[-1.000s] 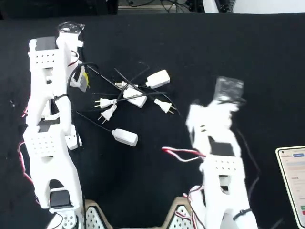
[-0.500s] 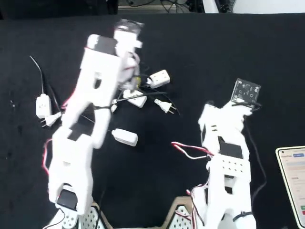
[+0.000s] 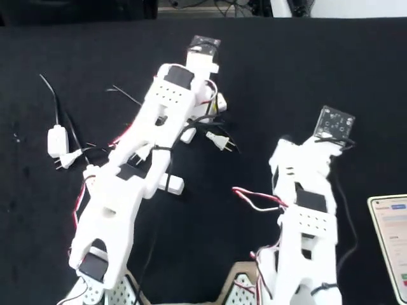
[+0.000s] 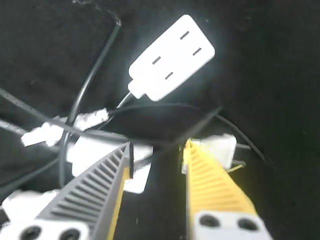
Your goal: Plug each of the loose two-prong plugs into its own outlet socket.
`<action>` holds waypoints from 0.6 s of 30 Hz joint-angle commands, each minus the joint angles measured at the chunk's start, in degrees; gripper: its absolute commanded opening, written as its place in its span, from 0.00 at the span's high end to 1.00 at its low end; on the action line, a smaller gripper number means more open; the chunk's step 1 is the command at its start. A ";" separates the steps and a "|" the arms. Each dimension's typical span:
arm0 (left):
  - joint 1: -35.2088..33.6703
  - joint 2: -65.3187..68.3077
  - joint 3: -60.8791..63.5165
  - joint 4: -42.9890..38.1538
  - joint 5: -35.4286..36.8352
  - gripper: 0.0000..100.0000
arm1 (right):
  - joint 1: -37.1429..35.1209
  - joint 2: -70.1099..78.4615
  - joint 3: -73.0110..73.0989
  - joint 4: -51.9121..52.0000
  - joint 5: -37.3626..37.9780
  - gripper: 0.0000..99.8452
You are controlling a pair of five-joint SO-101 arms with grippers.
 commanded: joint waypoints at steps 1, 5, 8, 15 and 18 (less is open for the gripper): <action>0.75 0.79 -1.63 -2.73 0.26 0.81 | 2.29 -1.54 -2.42 -1.14 -0.53 0.83; 0.57 3.34 -1.27 -2.81 -1.41 0.82 | 2.37 -1.54 -2.42 -1.14 -0.53 0.83; 0.22 5.01 -1.27 -0.70 -4.13 0.82 | 2.37 -1.54 -2.42 -1.14 -0.53 0.83; -1.89 7.65 -1.27 6.24 -12.66 0.87 | 2.37 -1.54 -2.42 -1.14 -0.53 0.83; -4.00 7.56 -1.27 9.05 -13.80 0.87 | 2.37 -1.54 -2.42 -1.14 -0.53 0.83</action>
